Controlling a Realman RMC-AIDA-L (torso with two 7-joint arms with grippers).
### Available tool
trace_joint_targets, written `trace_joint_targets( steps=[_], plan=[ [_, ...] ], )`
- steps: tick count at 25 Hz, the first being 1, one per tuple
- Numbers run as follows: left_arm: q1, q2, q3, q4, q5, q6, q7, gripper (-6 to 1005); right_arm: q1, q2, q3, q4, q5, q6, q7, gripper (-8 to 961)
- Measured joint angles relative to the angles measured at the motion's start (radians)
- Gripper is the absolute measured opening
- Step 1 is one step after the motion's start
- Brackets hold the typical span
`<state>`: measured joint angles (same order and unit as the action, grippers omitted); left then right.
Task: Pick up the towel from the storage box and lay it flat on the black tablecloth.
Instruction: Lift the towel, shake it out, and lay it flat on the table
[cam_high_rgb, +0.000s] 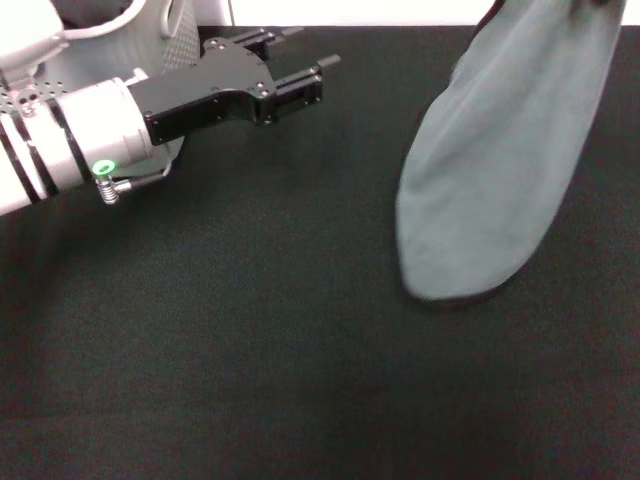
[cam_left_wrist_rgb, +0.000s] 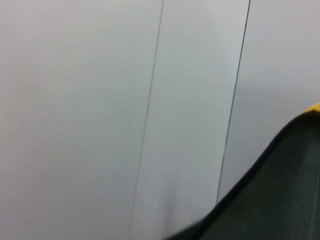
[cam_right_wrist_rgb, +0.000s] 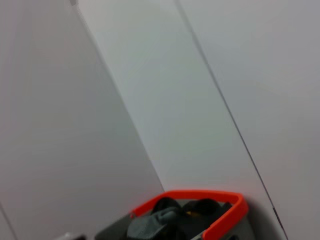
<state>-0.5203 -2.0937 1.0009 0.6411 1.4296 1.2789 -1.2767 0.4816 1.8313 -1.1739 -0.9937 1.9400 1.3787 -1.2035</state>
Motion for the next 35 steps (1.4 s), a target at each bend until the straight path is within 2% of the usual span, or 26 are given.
trace_joint_targets(
  steps=[3, 5, 7, 10, 14, 16, 17, 18, 20, 21, 22, 23, 24, 28, 31, 35],
  plan=[
    [0.018, 0.002, -0.001, 0.001, -0.048, 0.022, 0.008, 640, 0.006, 0.037, 0.170, -0.177, -0.185, 0.099, 0.103, 8],
    [0.028, 0.002, -0.001, 0.002, -0.067, 0.033, 0.014, 640, 0.025, 0.044, 0.237, -0.266, -0.285, 0.164, 0.176, 8],
    [0.036, 0.002, -0.001, 0.002, -0.077, 0.037, 0.019, 640, 0.057, 0.034, 0.269, -0.319, -0.350, 0.222, 0.252, 8],
    [0.042, 0.001, 0.001, 0.000, -0.080, 0.039, 0.026, 640, 0.133, -0.007, 0.286, -0.329, -0.403, 0.318, 0.362, 8],
    [0.042, 0.000, 0.003, -0.004, -0.081, 0.045, 0.031, 640, 0.199, -0.049, 0.298, -0.358, -0.465, 0.356, 0.422, 9],
    [0.040, -0.001, 0.001, -0.006, -0.083, 0.061, 0.040, 640, 0.221, -0.060, 0.339, -0.405, -0.468, 0.359, 0.423, 9],
    [0.040, -0.001, 0.000, -0.007, -0.083, 0.062, 0.042, 640, 0.243, -0.070, 0.402, -0.435, -0.438, 0.378, 0.415, 9],
    [0.040, -0.001, 0.000, -0.007, -0.085, 0.066, 0.042, 640, 0.243, -0.070, 0.402, -0.435, -0.438, 0.378, 0.415, 9],
    [0.040, -0.002, 0.000, -0.008, -0.090, 0.070, 0.043, 640, 0.268, -0.095, 0.451, -0.434, -0.363, 0.402, 0.404, 9],
    [0.041, -0.002, 0.001, -0.008, -0.096, 0.072, 0.043, 640, 0.277, -0.117, 0.464, -0.418, -0.301, 0.411, 0.398, 9],
    [0.042, -0.003, 0.002, -0.009, -0.104, 0.076, 0.043, 640, 0.280, -0.154, 0.464, -0.381, -0.184, 0.413, 0.388, 9],
    [0.042, -0.003, 0.004, -0.010, -0.114, 0.080, 0.044, 640, 0.280, -0.154, 0.464, -0.381, -0.184, 0.413, 0.388, 9],
    [0.043, -0.003, 0.005, -0.013, -0.127, 0.087, 0.046, 640, 0.278, -0.179, 0.460, -0.353, -0.099, 0.417, 0.377, 9],
    [0.037, -0.001, 0.002, -0.048, -0.194, 0.139, 0.063, 641, 0.258, -0.228, 0.409, -0.295, 0.032, 0.428, 0.337, 10],
    [0.035, 0.000, 0.001, -0.053, -0.212, 0.151, 0.067, 641, 0.242, -0.246, 0.307, -0.260, 0.055, 0.433, 0.304, 10],
    [0.028, 0.000, 0.006, -0.056, -0.226, 0.173, 0.067, 640, 0.233, -0.245, 0.173, -0.226, 0.040, 0.436, 0.242, 10]
  ],
)
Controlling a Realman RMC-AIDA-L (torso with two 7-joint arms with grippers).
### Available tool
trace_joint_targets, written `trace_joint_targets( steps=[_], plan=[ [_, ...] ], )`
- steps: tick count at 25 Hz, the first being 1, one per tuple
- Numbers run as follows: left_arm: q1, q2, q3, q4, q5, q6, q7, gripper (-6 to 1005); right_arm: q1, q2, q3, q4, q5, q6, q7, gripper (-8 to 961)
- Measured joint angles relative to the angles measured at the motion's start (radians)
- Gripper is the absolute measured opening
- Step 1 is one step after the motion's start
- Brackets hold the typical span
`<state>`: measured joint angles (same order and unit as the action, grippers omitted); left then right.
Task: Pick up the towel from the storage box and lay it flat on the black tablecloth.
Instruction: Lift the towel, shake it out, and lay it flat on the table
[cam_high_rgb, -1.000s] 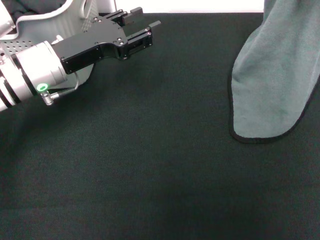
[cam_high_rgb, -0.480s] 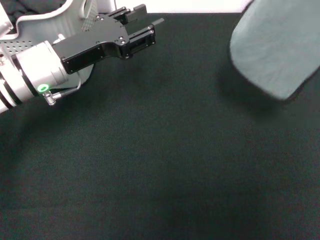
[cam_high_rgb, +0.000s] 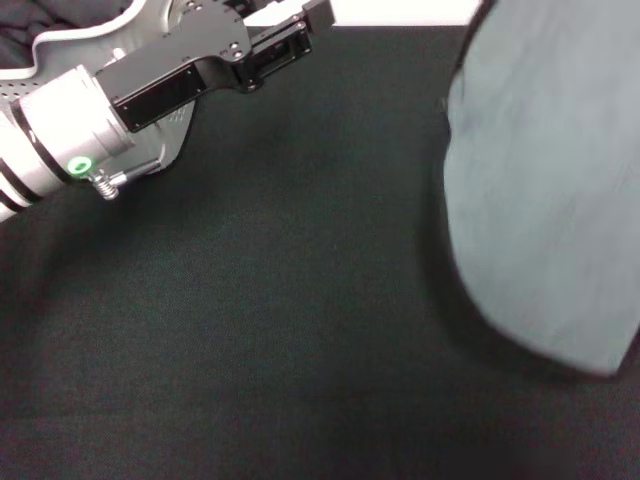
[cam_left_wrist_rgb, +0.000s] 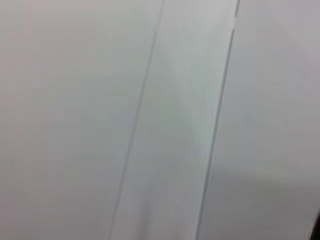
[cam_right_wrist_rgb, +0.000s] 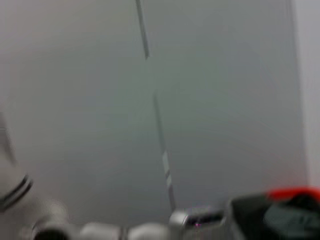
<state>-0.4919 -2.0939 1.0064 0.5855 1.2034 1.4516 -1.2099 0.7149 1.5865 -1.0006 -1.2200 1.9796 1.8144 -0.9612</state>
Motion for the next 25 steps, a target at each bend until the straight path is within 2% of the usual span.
trace_joint_targets(
  steps=[5, 10, 13, 15, 18, 20, 25],
  plan=[
    [-0.028, 0.008, 0.000, -0.012, 0.017, 0.066, 0.000, 638, -0.006, -0.013, -0.161, -0.037, 0.004, 0.008, -0.109, 11],
    [-0.059, 0.066, -0.001, -0.040, 0.088, 0.204, -0.007, 636, -0.007, -0.043, -0.268, -0.149, 0.031, 0.015, -0.186, 11],
    [-0.065, 0.106, -0.005, -0.069, 0.102, 0.288, -0.002, 636, -0.015, -0.059, -0.277, -0.201, 0.061, 0.016, -0.208, 11],
    [-0.064, 0.120, -0.006, -0.073, 0.102, 0.340, 0.001, 635, -0.020, -0.068, -0.273, -0.214, 0.079, 0.017, -0.215, 11],
    [-0.065, 0.128, -0.002, -0.068, 0.104, 0.406, 0.002, 635, -0.022, -0.073, -0.274, -0.217, 0.082, 0.017, -0.224, 12],
    [-0.080, 0.126, 0.001, -0.066, 0.120, 0.442, 0.002, 635, -0.022, -0.074, -0.280, -0.217, 0.080, 0.018, -0.230, 12],
    [-0.141, 0.096, 0.003, -0.071, 0.193, 0.470, 0.001, 635, -0.011, -0.078, -0.305, -0.224, 0.079, 0.020, -0.247, 12]
  ],
)
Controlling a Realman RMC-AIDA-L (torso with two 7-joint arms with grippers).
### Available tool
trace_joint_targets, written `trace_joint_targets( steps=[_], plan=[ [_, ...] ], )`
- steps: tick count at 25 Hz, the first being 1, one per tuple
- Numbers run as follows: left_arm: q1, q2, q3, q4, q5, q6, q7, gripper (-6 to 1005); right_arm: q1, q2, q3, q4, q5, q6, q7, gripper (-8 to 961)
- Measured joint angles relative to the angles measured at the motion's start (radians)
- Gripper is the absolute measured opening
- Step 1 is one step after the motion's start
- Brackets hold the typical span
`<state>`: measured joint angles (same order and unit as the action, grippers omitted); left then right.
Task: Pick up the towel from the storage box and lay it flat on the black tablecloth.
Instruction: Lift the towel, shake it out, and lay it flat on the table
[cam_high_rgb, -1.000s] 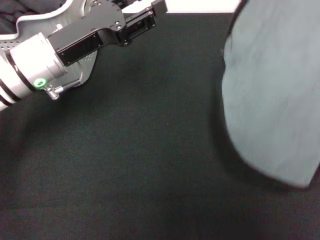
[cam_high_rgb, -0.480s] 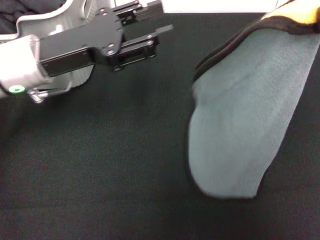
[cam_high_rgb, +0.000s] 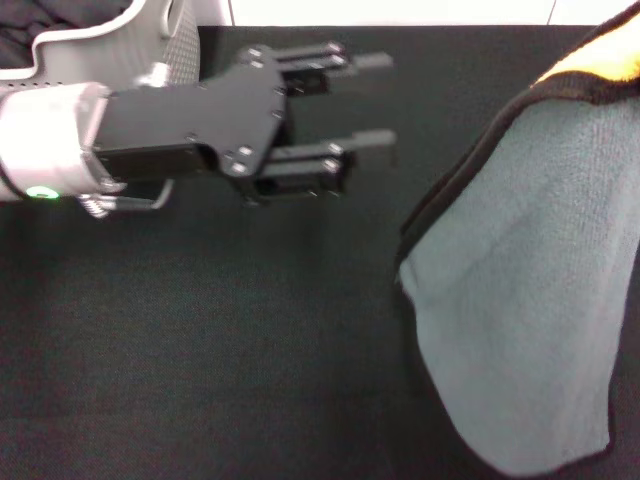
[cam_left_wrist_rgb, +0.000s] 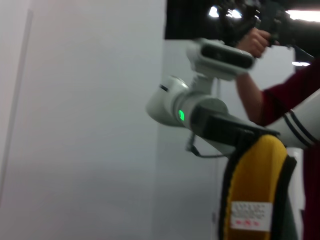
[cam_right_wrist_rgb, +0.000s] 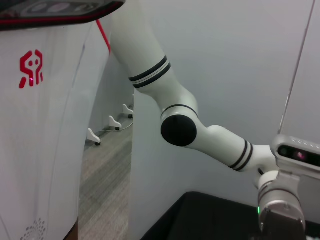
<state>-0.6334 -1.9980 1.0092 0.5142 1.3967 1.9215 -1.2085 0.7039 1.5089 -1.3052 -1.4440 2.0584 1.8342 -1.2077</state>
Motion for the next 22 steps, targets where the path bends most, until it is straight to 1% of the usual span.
trace_joint_targets(
  steps=[4, 11, 14, 16, 17, 20, 22],
  plan=[
    [-0.031, -0.018, 0.000, -0.001, 0.041, 0.002, -0.003, 634, -0.004, 0.001, 0.004, -0.012, -0.003, 0.000, -0.001, 12],
    [-0.029, -0.026, -0.002, -0.002, 0.040, 0.017, -0.011, 634, -0.034, 0.000, 0.043, -0.038, -0.003, 0.000, -0.012, 13],
    [-0.029, -0.037, -0.003, -0.002, 0.040, 0.017, -0.010, 634, -0.035, 0.000, 0.046, -0.039, -0.003, 0.000, -0.019, 13],
    [-0.034, -0.052, -0.001, -0.001, 0.040, 0.016, -0.005, 634, -0.032, 0.001, 0.045, -0.039, -0.003, 0.000, -0.023, 13],
    [-0.036, -0.055, -0.001, -0.001, 0.040, 0.016, -0.003, 633, -0.029, 0.001, 0.043, -0.039, -0.004, -0.001, -0.023, 13],
    [-0.048, -0.080, -0.005, -0.001, 0.039, 0.010, 0.013, 633, -0.025, 0.005, 0.040, -0.038, -0.013, -0.001, -0.026, 14],
    [-0.053, -0.090, -0.007, -0.002, 0.037, 0.008, 0.028, 633, -0.024, 0.009, 0.040, -0.036, -0.021, -0.001, -0.027, 14]
  ],
)
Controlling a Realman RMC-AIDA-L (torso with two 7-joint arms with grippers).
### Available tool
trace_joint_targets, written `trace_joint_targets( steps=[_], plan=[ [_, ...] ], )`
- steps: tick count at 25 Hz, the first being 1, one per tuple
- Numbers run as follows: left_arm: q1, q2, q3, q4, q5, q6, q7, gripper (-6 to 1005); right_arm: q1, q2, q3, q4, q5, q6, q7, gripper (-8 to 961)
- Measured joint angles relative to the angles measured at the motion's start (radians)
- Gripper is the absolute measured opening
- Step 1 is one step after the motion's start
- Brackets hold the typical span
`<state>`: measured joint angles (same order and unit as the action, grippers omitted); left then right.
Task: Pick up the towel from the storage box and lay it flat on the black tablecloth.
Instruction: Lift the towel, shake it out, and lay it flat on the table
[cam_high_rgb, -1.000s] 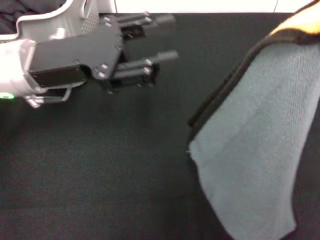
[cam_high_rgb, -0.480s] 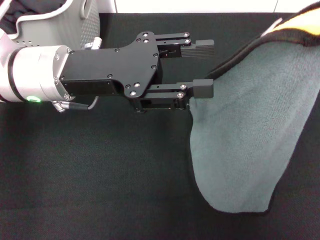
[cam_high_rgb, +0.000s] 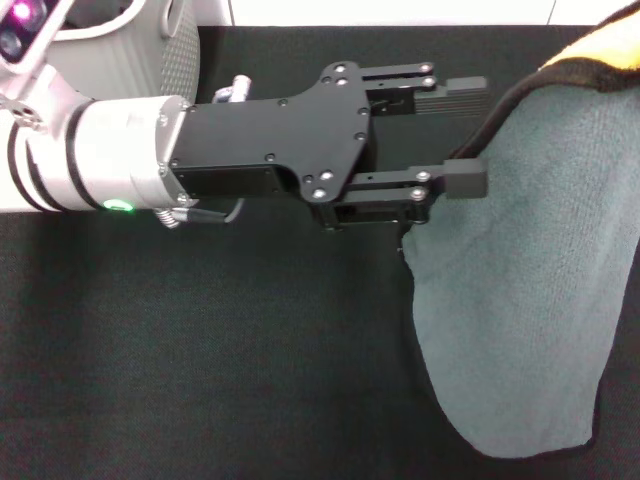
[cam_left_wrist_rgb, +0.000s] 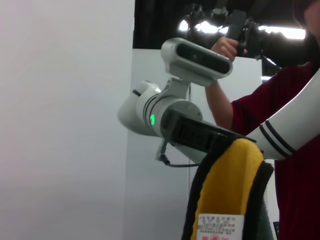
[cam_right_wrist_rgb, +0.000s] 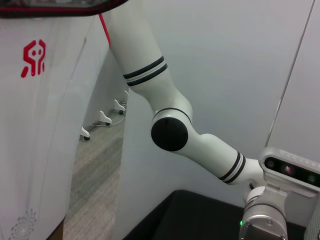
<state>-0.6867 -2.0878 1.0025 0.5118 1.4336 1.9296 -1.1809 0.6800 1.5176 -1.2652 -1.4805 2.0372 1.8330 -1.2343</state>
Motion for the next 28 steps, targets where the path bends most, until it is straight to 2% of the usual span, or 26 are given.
trace_joint_targets(
  steps=[9, 15, 20, 28],
  plan=[
    [-0.001, -0.006, -0.001, -0.048, -0.025, -0.006, 0.072, 480, -0.023, 0.017, 0.036, 0.011, -0.009, 0.000, -0.015, 15],
    [-0.009, -0.005, 0.007, -0.053, -0.018, -0.006, 0.067, 260, -0.029, 0.020, 0.041, 0.011, -0.014, 0.000, -0.027, 15],
    [-0.019, -0.006, 0.003, -0.085, -0.025, -0.006, 0.073, 16, -0.029, 0.024, 0.047, 0.018, -0.019, 0.000, -0.033, 15],
    [0.001, 0.007, -0.005, -0.078, -0.037, -0.007, 0.070, 18, -0.067, 0.039, 0.139, 0.063, -0.022, -0.001, -0.048, 16]
  ],
)
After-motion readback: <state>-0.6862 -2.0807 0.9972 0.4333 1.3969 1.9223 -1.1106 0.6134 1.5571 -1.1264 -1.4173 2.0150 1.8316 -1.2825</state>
